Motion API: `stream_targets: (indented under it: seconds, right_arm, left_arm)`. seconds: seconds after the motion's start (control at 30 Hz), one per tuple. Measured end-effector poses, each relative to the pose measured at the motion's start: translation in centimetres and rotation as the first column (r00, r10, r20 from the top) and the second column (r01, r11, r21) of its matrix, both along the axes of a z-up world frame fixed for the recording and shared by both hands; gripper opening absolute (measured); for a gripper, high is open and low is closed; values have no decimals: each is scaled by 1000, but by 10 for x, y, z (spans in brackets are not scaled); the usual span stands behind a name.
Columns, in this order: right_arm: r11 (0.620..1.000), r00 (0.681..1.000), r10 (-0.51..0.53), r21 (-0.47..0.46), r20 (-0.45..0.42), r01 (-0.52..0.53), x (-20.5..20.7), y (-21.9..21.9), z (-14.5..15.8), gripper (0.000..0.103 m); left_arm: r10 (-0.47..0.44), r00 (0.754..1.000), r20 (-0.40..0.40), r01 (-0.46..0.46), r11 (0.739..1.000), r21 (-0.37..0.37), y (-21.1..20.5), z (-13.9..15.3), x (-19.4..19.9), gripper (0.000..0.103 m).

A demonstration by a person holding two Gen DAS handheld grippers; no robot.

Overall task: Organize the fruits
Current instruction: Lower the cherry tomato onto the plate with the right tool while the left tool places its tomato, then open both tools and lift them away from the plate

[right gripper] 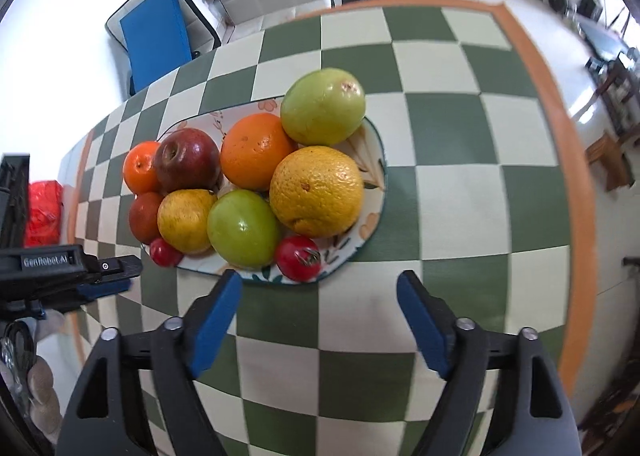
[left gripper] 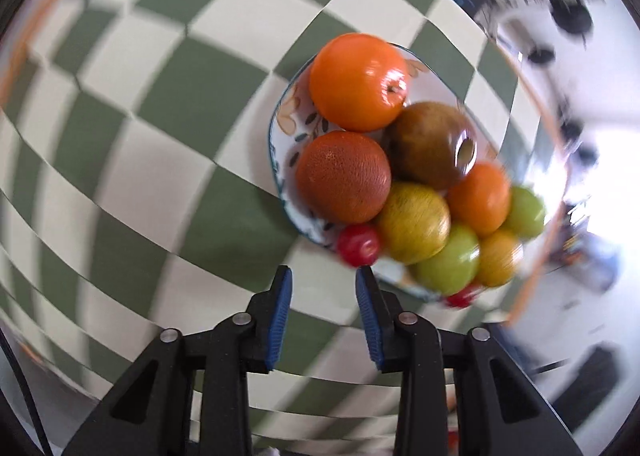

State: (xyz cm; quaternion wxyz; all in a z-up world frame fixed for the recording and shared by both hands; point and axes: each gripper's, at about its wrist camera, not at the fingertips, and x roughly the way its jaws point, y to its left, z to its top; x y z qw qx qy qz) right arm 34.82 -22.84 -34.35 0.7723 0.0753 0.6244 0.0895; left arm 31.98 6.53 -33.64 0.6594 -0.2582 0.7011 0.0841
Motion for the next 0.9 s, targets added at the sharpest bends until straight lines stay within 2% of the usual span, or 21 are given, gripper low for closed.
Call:
stream_targets:
  seconds: [0.03, 0.1, 0.13, 0.17, 0.2, 0.27, 0.3, 0.6, 0.73, 0.9]
  right_arm:
    - [1000, 1000, 3, -13, 9, -3, -3, 0, 4, 88]
    - [999, 999, 9, -41, 35, -8, -9, 1, 14, 92]
    - [998, 999, 15, -60, 48, -12, -11, 2, 19, 95]
    - [997, 998, 20, -76, 57, -15, -14, 2, 22, 95]
    - [996, 997, 27, -91, 68, -20, -16, 3, 27, 95]
    - [994, 996, 33, -106, 87, -24, -20, 3, 34, 96]
    - [993, 995, 38, -116, 96, -27, -21, 3, 37, 97]
    - [988, 988, 17, -152, 155, 6, -40, -7, 65, 99]
    - [987, 982, 7, -160, 190, 24, -54, -8, 85, 99]
    - [986, 970, -5, -162, 243, 45, -79, -6, 118, 99]
  left_arm:
    - [-60, 998, 14, 59, 996, 73, -8, 6, -2, 43]
    - [-133, 991, 27, 127, 980, 156, -19, 12, -6, 58]
    - [-168, 985, 34, 159, 968, 192, -25, 15, -9, 59]
    - [-205, 978, 39, 191, 953, 234, -32, 18, -12, 65]
    - [-233, 972, 42, 214, 940, 267, -37, 20, -14, 78]
    - [-281, 958, 52, 251, 913, 323, -47, 25, -19, 90]
    - [-297, 953, 64, 258, 903, 343, -51, 28, -22, 93]
    - [-336, 930, 150, 253, 880, 403, -59, 58, -42, 95]
    - [-339, 922, 186, 243, 882, 403, -58, 74, -53, 95]
    - [-363, 899, 247, 233, 871, 431, -60, 108, -74, 95]
